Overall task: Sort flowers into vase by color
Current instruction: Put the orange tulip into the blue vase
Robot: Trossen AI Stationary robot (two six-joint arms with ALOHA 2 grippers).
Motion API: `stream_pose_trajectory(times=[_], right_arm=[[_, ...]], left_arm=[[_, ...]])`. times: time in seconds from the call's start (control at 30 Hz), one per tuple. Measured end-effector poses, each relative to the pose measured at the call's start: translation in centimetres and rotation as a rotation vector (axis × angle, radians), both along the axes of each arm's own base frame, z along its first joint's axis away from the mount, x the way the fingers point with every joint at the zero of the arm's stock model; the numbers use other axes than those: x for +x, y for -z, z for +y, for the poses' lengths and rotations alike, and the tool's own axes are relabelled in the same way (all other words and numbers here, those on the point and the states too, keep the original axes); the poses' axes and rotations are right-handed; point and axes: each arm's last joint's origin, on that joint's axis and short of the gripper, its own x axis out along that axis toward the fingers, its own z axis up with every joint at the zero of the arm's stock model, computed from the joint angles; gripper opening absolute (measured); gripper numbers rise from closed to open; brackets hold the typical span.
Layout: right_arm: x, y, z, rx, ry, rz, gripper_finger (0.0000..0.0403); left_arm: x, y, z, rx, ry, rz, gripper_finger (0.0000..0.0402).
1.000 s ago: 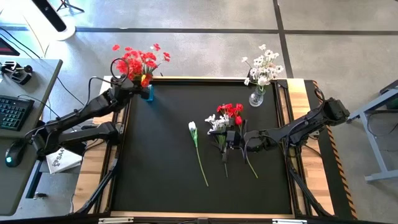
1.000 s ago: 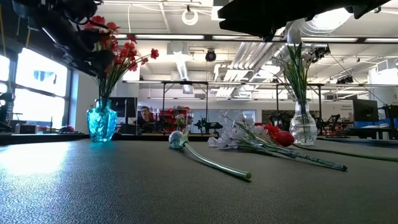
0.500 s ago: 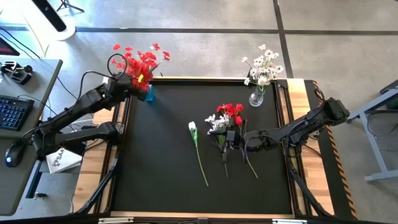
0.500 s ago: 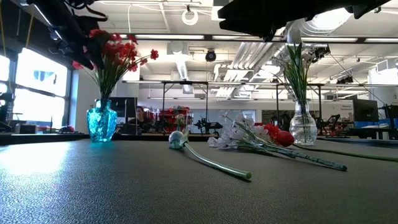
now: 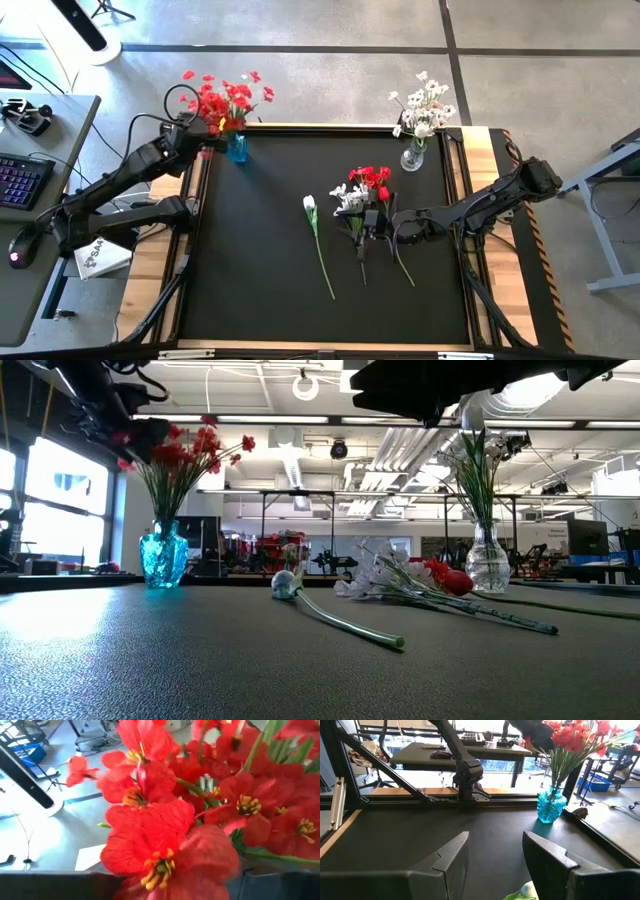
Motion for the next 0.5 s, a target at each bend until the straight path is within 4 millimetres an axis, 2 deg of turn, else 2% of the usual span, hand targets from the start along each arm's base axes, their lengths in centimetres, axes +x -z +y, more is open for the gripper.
stream_pose_trajectory(times=[0.17,0.33,0.5], right_arm=[[0.0,0.0,0.0,0.000,0.000,0.000,0.0181],[0.0,0.0,0.0,0.000,0.000,0.000,0.0181],[0.0,0.1,0.0,-0.004,0.000,0.014,0.0181]], left_arm=[[-0.2,-1.6,-0.2,0.010,0.029,-0.037,0.0154],[-1.2,-4.6,-1.0,0.009,0.044,-0.005,0.0154],[-2.3,-7.8,-2.2,0.003,0.083,-0.045,0.0154]])
